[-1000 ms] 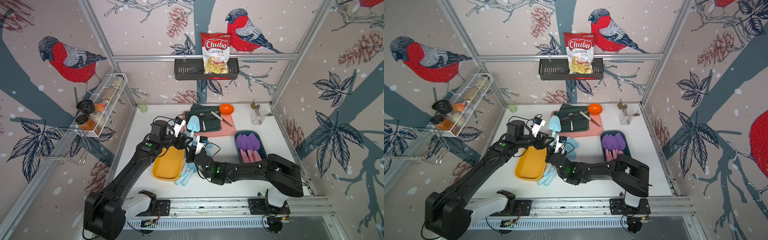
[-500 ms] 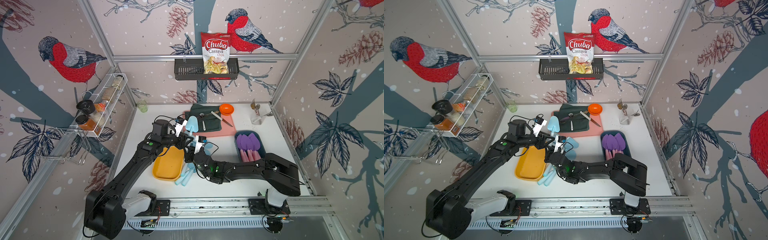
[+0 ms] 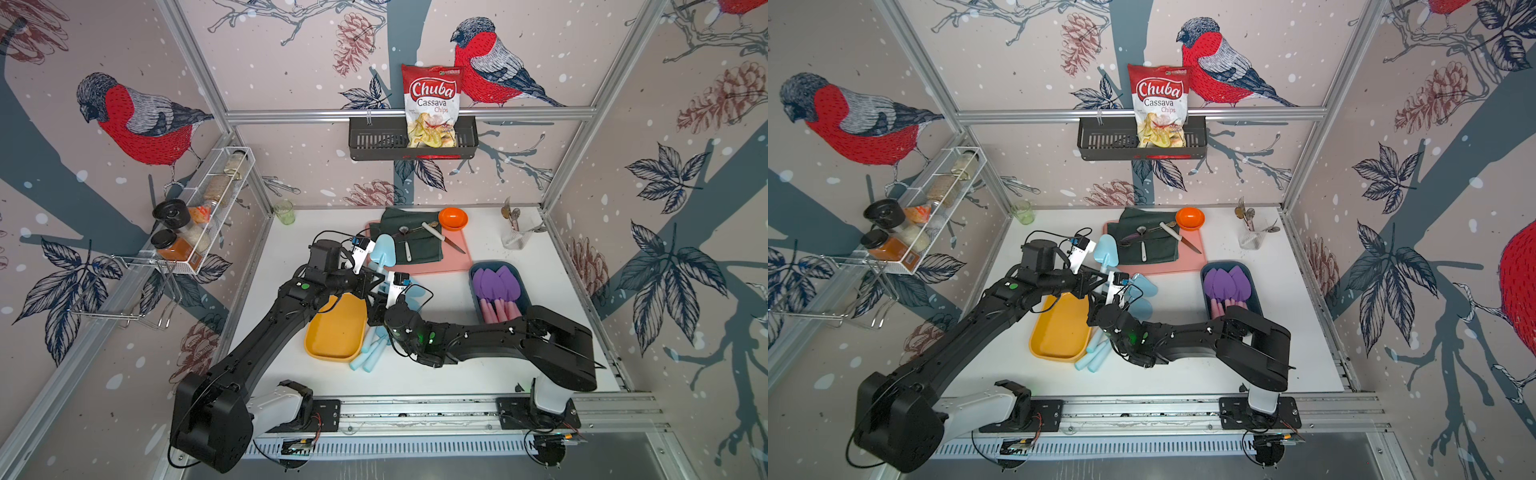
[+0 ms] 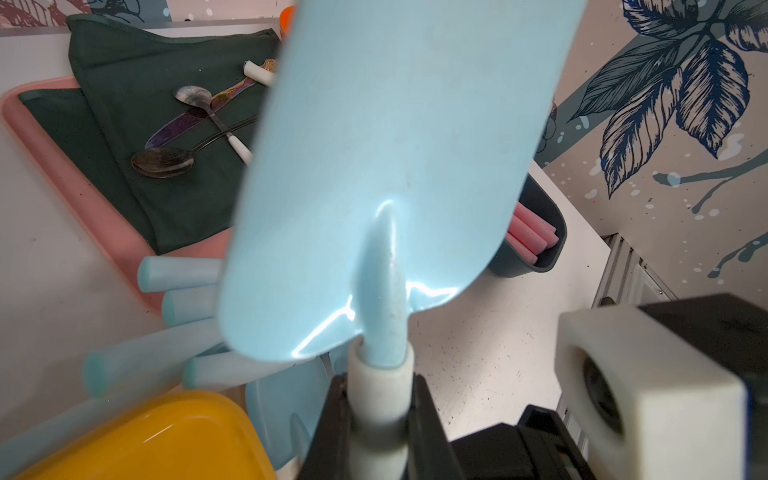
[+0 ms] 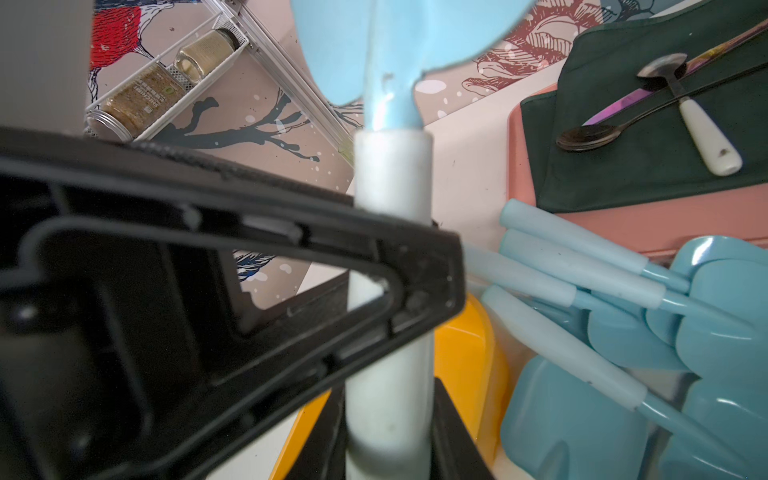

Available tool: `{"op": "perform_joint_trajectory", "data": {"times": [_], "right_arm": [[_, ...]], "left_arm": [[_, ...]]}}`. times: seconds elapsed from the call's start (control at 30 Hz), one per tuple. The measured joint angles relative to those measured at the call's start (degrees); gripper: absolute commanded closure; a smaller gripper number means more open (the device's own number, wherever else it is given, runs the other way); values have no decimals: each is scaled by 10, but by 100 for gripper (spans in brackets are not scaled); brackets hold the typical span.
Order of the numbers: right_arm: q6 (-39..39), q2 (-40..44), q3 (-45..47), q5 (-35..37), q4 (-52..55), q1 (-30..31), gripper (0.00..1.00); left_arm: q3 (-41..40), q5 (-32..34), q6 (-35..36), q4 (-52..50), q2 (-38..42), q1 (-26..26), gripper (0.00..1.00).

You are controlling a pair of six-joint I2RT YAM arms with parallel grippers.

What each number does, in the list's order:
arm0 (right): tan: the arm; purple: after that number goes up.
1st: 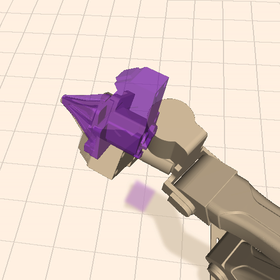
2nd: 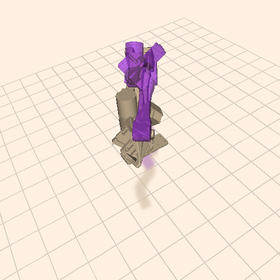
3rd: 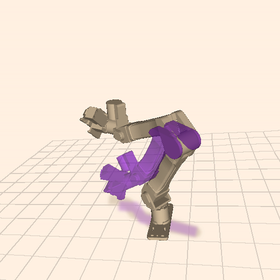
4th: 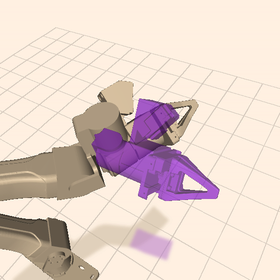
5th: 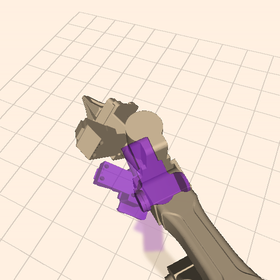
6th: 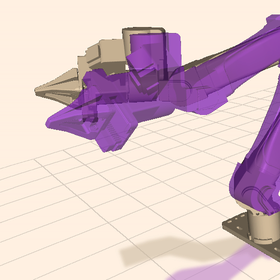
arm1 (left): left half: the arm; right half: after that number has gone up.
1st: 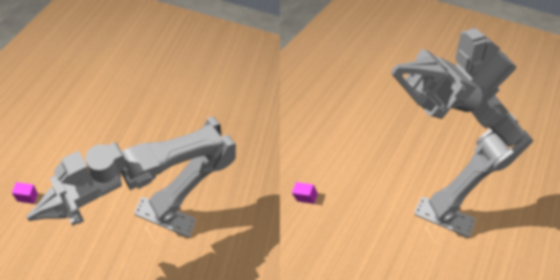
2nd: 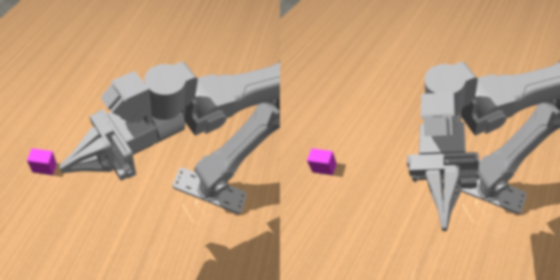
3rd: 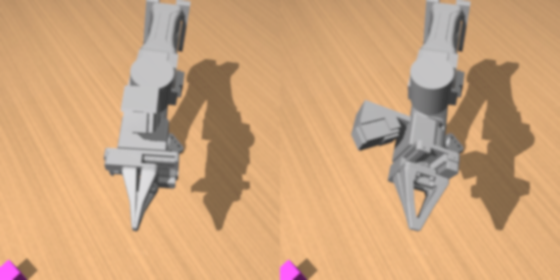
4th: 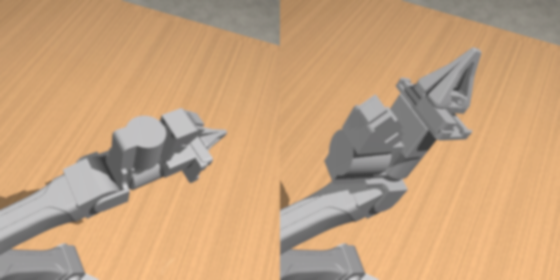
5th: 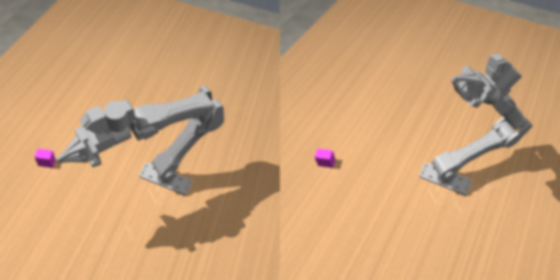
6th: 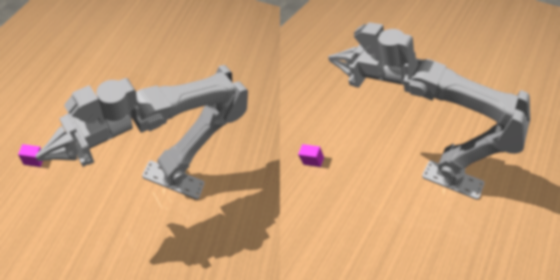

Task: Sort the small shovels by color and place them into the storage box
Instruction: Pick up the shovel from the center of the board, then move the storage box to the center of the board.

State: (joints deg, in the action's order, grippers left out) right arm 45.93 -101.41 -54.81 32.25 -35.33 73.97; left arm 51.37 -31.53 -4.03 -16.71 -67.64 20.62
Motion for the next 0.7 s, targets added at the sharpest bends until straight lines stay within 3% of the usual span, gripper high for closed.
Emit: {"op": "perform_joint_trajectory", "data": {"times": [0.07, 0.17, 0.5, 0.7], "right_arm": [[0, 8, 10, -16, 3, -1, 43], [-6, 38, 37, -20, 12, -5, 40], [11, 113, 119, -36, 85, -36, 37], [21, 129, 146, -44, 102, -48, 37]], "left_arm": [[2, 21, 18, -16, 1, 0, 100], [3, 71, 56, -55, 5, -5, 100], [29, 208, 213, -220, 9, -51, 100], [31, 259, 265, -320, -66, -81, 100]]}}
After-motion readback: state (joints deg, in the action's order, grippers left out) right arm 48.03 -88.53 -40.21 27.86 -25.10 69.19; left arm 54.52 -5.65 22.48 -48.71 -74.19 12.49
